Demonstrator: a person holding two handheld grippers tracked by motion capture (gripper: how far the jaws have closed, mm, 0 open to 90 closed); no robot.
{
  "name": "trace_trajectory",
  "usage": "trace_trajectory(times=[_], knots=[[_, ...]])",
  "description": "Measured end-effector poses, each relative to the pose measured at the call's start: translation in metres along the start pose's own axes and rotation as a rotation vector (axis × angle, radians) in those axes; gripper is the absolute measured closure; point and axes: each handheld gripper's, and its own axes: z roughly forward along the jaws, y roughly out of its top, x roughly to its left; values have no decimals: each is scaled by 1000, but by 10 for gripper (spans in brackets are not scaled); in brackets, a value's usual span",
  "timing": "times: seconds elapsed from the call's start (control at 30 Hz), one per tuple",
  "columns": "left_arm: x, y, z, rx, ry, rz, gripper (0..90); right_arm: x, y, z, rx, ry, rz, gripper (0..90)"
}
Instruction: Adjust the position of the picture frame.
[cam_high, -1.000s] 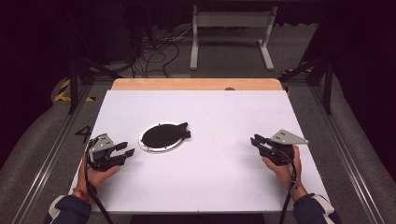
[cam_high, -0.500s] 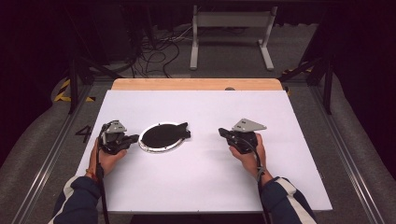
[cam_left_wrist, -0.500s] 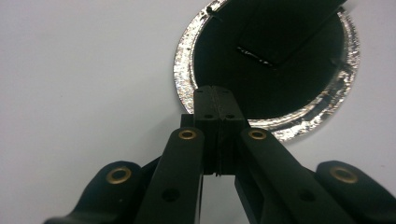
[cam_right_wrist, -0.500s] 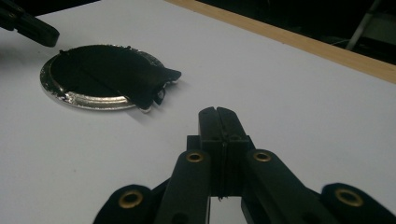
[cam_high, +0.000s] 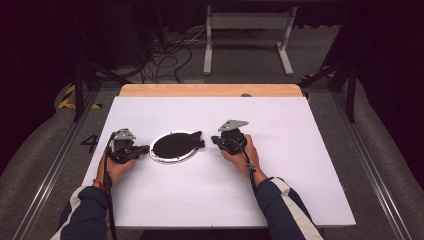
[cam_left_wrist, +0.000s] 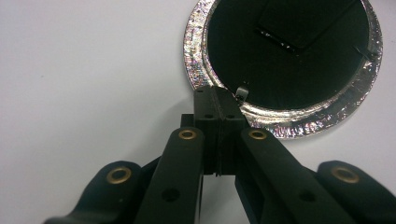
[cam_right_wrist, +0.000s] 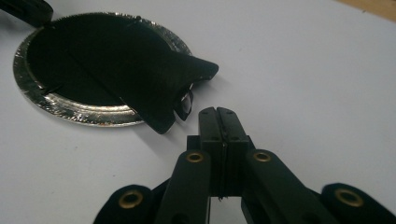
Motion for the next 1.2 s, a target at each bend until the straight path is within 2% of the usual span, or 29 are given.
trace_trajectory(times=[0.17,0.23,0.27,0.43,0.5,0.63,0.7,0.77,0.9,0.97,1.07,1.1,1.17,1.2], knots=[[-3,5,5,-1,10,49,898,-2,-1,13,46,4,-28,900],[-5,6,7,0,-10,26,898,-4,-2,16,61,-3,-28,900],[-5,8,8,0,-5,40,898,-5,-2,17,57,-9,-28,900],[-9,15,17,7,-45,46,898,-13,-4,17,56,11,-10,900],[-13,19,19,15,-46,83,899,-14,-5,16,62,14,-5,900],[-16,20,22,10,-65,96,900,-19,-7,12,70,29,7,900],[-17,22,23,14,-57,123,900,-17,-7,11,77,53,0,900],[-18,22,23,11,-54,122,900,-15,-8,9,79,48,-13,900],[-23,22,26,8,-92,112,900,-12,-17,-3,87,80,-17,900],[-28,24,29,14,-112,135,900,-11,-23,-11,90,77,-28,900],[-40,28,34,18,-127,150,900,-12,-34,-25,89,91,-8,900],[-44,30,36,19,-129,167,900,-13,-38,-30,89,86,-9,900],[-49,31,38,22,-134,165,900,-13,-41,-35,91,82,-3,900],[-53,33,40,22,-138,183,900,-15,-45,-38,88,80,3,900]])
